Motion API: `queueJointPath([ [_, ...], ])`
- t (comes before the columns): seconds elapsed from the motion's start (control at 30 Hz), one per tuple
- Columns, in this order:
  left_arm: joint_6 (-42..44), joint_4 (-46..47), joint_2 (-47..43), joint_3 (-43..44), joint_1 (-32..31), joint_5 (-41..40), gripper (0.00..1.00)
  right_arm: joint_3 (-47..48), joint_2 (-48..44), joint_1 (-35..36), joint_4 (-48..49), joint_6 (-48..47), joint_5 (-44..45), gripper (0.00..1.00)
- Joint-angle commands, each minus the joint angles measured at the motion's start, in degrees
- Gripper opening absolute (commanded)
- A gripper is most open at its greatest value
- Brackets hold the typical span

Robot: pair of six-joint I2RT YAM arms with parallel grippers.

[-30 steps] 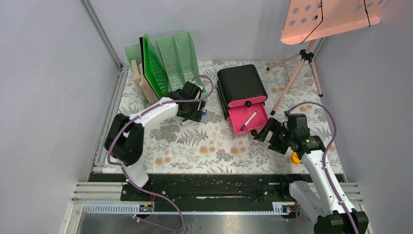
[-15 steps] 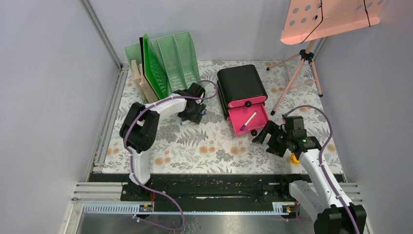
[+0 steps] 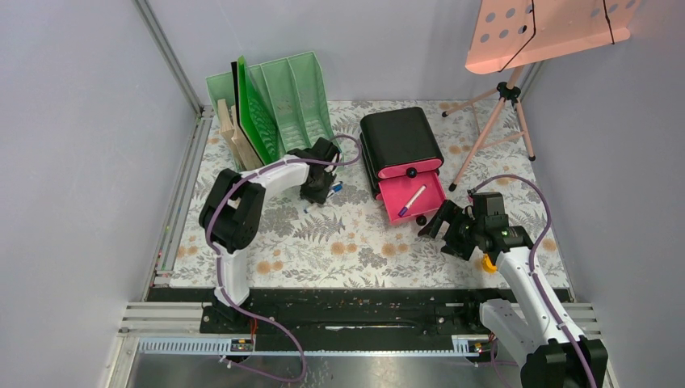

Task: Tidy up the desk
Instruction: Pick up the stationery from the center of the board.

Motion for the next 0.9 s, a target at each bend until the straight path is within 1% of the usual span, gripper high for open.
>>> queueJointPath([
  [0.0,0.64,0.09,-2.29,-1.71,0.37,4.31,0.24,1.15,-0.43,-0.31,1.36,-0.21,-1.5,0.95],
  [0.1,-0.53,2.46,-6.09,-6.22,0.08,8.73,0.17,1.9,-0.71,-0.31,0.66,-0.3,-1.76,0.95],
  [0.27,-4.19,7.53,-14.64,-15.32,-1.27,16.52,0.09,3.5,-2.49,-0.31,-1.5,-2.11,-1.95,0.99],
  [0.43,-11.79,12.99,-26.87,-25.21,-2.63,21.58,0.05,5.84,-4.43,-0.29,-5.04,-4.59,-1.73,1.0],
  [0.53,-17.45,16.58,-34.05,-30.68,-2.79,25.48,0.04,6.46,-5.65,-0.29,-5.82,-5.22,-3.68,1.0],
  [0.57,-19.25,18.32,-36.13,-32.33,-2.87,27.87,0.04,6.41,-6.15,-0.29,-5.73,-5.16,-4.46,0.99],
  [0.67,-25.9,24.71,-42.27,-37.05,-3.67,33.31,0.04,6.29,-7.56,-0.29,-5.43,-4.16,-7.34,0.99],
  [0.77,-34.47,33.11,-47.15,-41.69,-4.5,37.09,0.03,5.75,-9.47,-0.24,-3.99,-2.32,-10.74,0.99],
  [0.8,-37.53,36.69,-48.39,-43.31,-4.74,38.21,0.02,5.27,-10.14,-0.21,-2.93,-1.43,-12.27,0.99],
  [0.87,-45.56,46.97,-49.94,-46.94,-5.09,40.96,0.02,4.14,-11.11,-0.03,0.02,0.98,-15.66,0.97],
])
